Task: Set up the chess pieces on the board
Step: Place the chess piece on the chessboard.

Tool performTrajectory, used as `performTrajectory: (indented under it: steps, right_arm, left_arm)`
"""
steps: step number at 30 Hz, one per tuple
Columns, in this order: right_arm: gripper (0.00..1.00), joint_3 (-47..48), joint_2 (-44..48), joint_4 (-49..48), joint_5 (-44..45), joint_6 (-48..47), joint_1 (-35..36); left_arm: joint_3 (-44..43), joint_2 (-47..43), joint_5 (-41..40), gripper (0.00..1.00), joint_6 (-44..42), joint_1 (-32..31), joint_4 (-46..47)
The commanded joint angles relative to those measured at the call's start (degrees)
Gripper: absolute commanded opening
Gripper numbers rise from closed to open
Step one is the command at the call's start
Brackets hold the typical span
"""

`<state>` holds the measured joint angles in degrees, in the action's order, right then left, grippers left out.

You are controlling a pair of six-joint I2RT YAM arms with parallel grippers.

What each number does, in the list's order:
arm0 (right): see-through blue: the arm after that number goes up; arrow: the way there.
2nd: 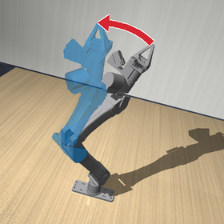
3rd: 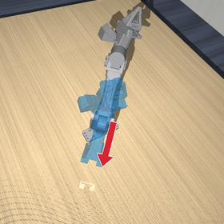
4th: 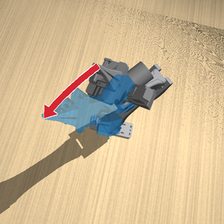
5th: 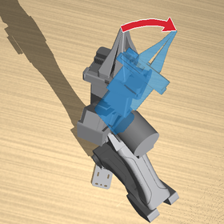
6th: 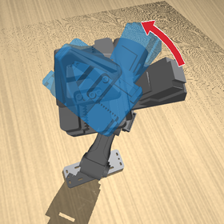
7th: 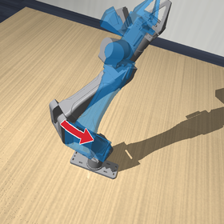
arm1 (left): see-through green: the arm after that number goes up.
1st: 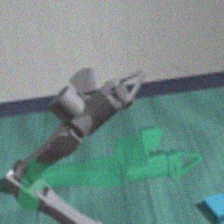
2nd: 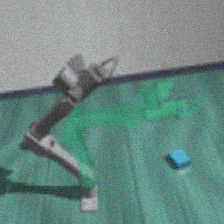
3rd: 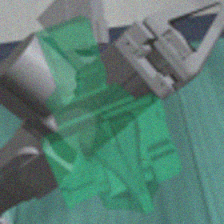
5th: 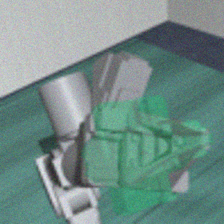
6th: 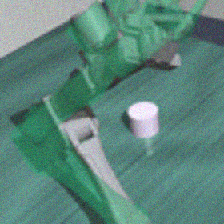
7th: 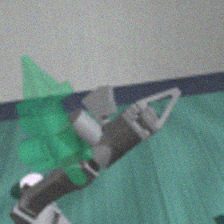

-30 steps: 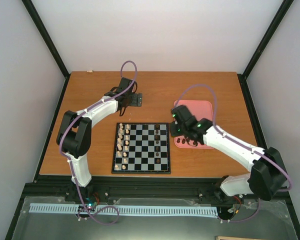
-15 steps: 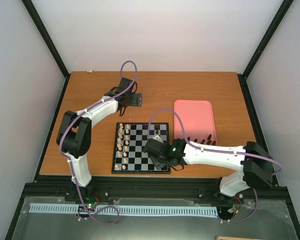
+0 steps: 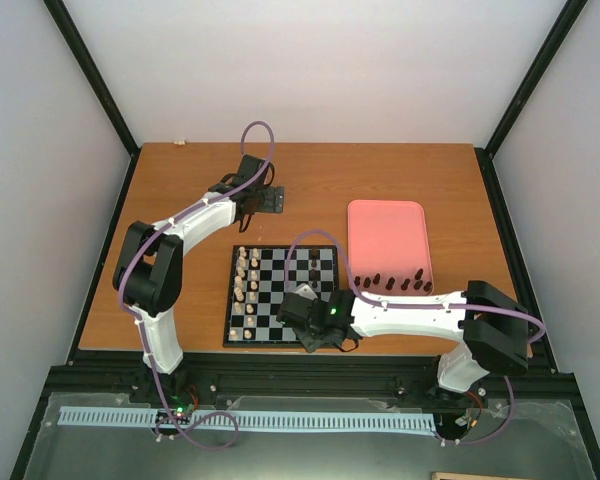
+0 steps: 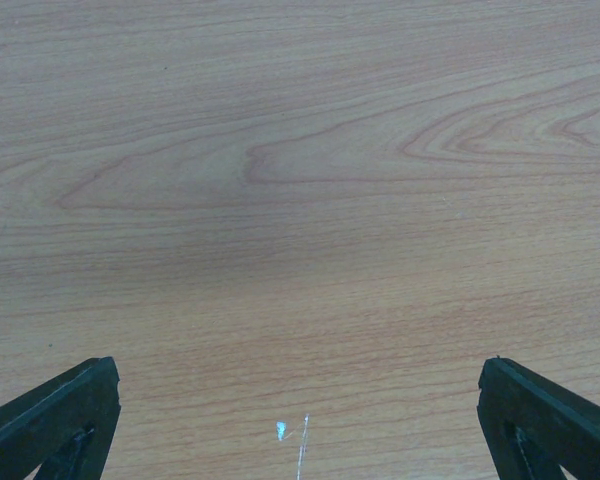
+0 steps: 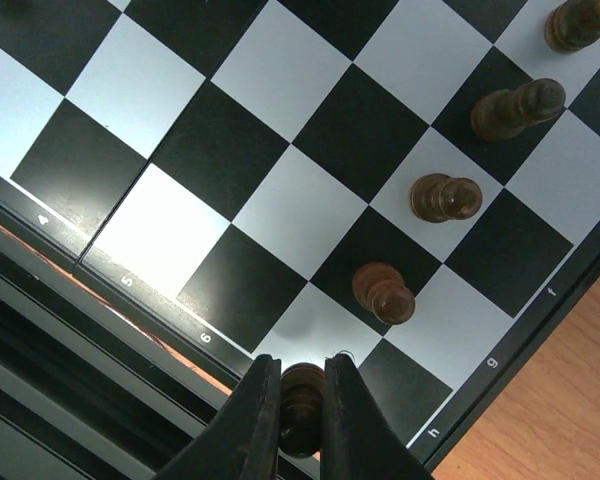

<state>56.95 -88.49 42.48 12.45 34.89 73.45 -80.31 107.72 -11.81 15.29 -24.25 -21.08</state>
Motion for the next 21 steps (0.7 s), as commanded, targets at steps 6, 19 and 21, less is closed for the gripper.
performTrajectory:
  steps: [6, 19, 21]
  right_arm:
    - [0.03, -1.2, -0.8, -2.8, 1.7, 1.2, 0.5]
    - [0.03, -4.6, -1.1, -6.3, 3.3, 3.0, 0.5]
    - [0.03, -4.7, -1.1, -6.7, 3.8, 3.1, 0.6]
  left_arm:
    - [-1.5, -1.2, -0.7, 1.00, 0.7, 0.3, -0.4]
    - [-1.6, -0.8, -0.5, 1.00, 0.8, 0.3, -0.3]
    - [-1.5, -0.8, -0.5, 1.00, 0.8, 0.3, -0.3]
